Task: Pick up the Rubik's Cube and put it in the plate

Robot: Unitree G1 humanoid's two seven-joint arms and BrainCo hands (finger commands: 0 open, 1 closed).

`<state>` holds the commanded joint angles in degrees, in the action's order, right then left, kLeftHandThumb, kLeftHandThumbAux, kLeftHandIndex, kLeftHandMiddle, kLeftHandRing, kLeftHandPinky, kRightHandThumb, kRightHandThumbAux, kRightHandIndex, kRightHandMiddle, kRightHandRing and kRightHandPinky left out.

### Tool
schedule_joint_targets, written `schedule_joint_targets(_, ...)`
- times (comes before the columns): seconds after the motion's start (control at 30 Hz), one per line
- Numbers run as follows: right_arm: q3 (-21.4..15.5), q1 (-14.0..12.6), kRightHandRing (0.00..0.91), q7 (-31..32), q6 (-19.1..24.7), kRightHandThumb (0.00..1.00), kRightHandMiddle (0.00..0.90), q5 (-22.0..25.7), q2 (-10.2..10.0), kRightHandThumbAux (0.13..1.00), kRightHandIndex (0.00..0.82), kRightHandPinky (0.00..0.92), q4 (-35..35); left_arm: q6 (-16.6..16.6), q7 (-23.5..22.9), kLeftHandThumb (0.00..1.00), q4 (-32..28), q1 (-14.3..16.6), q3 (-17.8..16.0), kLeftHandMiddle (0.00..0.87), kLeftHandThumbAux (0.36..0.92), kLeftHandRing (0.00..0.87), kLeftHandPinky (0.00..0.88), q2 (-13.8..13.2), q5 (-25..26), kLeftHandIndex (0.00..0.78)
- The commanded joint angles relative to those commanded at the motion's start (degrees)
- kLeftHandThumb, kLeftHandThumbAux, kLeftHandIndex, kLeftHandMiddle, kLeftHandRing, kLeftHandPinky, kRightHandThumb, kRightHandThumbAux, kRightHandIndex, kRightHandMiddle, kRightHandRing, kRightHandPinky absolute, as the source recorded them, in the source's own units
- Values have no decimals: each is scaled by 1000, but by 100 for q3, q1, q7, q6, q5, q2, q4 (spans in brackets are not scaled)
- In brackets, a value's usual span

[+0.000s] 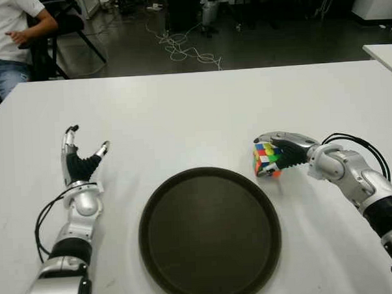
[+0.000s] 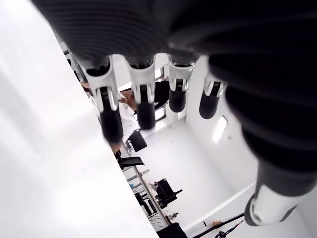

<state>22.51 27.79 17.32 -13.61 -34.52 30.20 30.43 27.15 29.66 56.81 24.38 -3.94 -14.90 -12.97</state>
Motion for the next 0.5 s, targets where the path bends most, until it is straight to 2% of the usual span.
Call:
schedule_joint_targets(0.07, -5, -1, 0, 7, 7, 0, 0, 5, -2, 428, 0, 0, -3, 3, 13, 50, 0, -1, 3, 527, 678, 652, 682, -2, -10, 0)
schedule_joint_targets(0.17, -9, -4, 0, 25, 47, 0, 0, 4, -6, 432, 0, 0, -16, -3, 44, 48, 8, -1, 16, 574, 671, 689, 707, -11, -39, 0)
schedule_joint_targets(0.2, -10, -5, 0, 30, 68, 0, 0, 1, -9, 433, 0, 0, -21, -4, 54, 47, 9, 0, 22, 578, 670, 692, 709, -13, -51, 0)
schedule_joint_targets(0.37, -12, -12, 0, 31, 131, 0, 0, -10, -12, 437, 0, 0, -37, -10, 74, 44, 9, 6, 31, 481, 681, 676, 679, -9, -71, 0)
schedule_joint_targets(0.5, -8, -19, 0, 0, 180, 0, 0, -29, -13, 429, 0, 0, -41, 12, 68, 42, 2, 0, 34, 502, 684, 686, 701, -3, -67, 0)
